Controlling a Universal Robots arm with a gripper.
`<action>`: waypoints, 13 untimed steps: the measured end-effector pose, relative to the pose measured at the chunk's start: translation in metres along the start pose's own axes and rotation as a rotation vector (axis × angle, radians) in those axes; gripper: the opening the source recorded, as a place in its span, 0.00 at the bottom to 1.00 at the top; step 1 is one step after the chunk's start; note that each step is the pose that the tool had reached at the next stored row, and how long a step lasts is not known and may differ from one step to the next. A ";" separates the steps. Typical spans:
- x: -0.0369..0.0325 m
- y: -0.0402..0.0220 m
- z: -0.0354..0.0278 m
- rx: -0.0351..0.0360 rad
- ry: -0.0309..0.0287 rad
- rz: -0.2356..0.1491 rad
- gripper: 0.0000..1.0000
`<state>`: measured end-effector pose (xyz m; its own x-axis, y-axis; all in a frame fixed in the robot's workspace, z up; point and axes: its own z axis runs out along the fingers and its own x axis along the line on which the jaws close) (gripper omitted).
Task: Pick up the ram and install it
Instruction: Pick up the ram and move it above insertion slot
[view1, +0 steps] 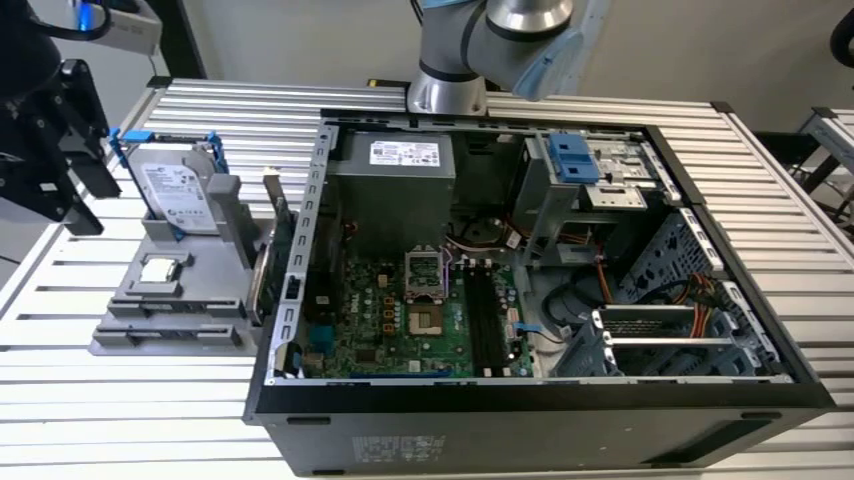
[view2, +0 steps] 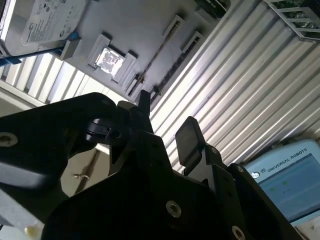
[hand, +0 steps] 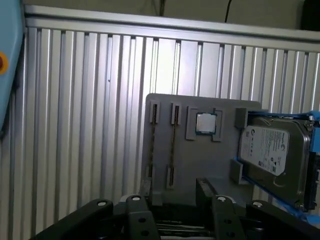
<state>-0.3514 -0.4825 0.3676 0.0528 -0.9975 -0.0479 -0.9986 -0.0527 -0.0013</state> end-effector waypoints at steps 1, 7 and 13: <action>0.0000 0.0000 0.0018 -0.0001 0.0001 0.001 1.00; 0.0003 0.0001 0.0128 0.0001 0.0001 0.004 1.00; 0.0007 0.0002 0.0236 0.0004 -0.0022 0.007 1.00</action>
<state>-0.3516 -0.4822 0.3440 0.0459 -0.9977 -0.0501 -0.9989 -0.0458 -0.0014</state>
